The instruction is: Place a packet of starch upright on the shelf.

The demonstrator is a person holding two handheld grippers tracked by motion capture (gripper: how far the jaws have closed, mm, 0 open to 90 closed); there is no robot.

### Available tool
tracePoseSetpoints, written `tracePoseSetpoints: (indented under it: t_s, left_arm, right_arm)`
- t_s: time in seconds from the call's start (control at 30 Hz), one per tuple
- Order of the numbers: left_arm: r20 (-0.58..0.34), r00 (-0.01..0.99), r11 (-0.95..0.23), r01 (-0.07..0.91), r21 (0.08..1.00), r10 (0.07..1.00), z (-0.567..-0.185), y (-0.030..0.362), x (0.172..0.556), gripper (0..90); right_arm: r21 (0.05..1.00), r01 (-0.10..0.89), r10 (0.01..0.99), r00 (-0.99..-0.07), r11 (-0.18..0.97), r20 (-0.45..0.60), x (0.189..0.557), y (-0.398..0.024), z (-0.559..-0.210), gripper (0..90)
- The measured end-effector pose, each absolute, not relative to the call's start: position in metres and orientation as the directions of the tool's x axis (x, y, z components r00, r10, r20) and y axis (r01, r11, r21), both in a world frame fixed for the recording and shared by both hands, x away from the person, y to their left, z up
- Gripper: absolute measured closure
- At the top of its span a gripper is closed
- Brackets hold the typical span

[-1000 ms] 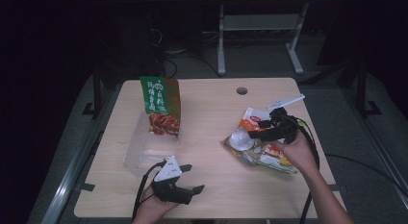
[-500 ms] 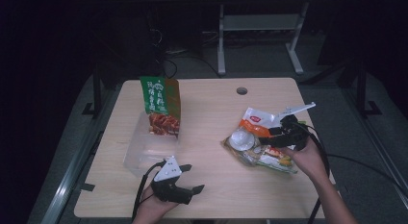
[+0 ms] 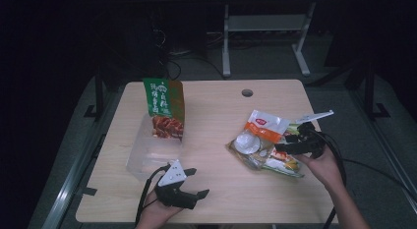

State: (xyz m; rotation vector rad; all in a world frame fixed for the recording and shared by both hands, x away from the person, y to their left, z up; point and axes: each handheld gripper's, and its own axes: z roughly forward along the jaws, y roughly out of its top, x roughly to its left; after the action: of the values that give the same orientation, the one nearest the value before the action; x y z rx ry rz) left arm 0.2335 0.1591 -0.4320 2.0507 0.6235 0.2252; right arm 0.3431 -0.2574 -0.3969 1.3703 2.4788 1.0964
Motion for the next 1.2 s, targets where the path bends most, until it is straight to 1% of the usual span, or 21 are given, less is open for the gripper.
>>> tracePoseSetpoints:
  t_s: [0.3, 0.53, 0.63, 0.8, 0.93, 1.07, 1.13, 1.2]
  left_arm:
    - [-0.087, 0.851, -0.416, 0.34, 0.843, 0.518, -0.432, 0.16, 0.234, 20.2]
    - [-0.093, 0.848, -0.413, 0.346, 0.842, 0.522, -0.433, 0.16, 0.234, 20.3]
    - [-0.093, 0.849, -0.414, 0.346, 0.842, 0.521, -0.434, 0.16, 0.235, 20.3]
    - [-0.094, 0.848, -0.415, 0.348, 0.84, 0.521, -0.435, 0.159, 0.234, 20.4]
    - [-0.092, 0.849, -0.417, 0.347, 0.84, 0.52, -0.435, 0.158, 0.234, 20.4]
    - [-0.092, 0.85, -0.418, 0.346, 0.84, 0.519, -0.435, 0.158, 0.234, 20.5]
    - [-0.092, 0.849, -0.417, 0.346, 0.84, 0.52, -0.434, 0.159, 0.234, 20.6]
    - [-0.088, 0.85, -0.417, 0.341, 0.843, 0.519, -0.433, 0.16, 0.234, 21.1]
  right_arm:
    - [0.619, 0.733, 0.8, -0.536, 0.283, 0.27, 0.353, -0.271, -0.407, 34.4]
    - [0.605, 0.75, 0.799, -0.523, 0.267, 0.297, 0.363, -0.271, -0.416, 33.7]
    - [0.615, 0.743, 0.793, -0.531, 0.264, 0.3, 0.366, -0.269, -0.417, 35.1]
    - [0.61, 0.754, 0.793, -0.517, 0.244, 0.321, 0.375, -0.265, -0.423, 39.2]
    - [0.604, 0.761, 0.795, -0.509, 0.237, 0.33, 0.381, -0.259, -0.427, 40.5]
    - [0.598, 0.766, 0.803, -0.5, 0.236, 0.324, 0.388, -0.254, -0.425, 45.6]
    - [0.6, 0.766, 0.81, -0.492, 0.229, 0.319, 0.39, -0.252, -0.424, 51.9]
    - [0.602, 0.769, 0.805, -0.489, 0.215, 0.336, 0.391, -0.251, -0.425, 58.0]
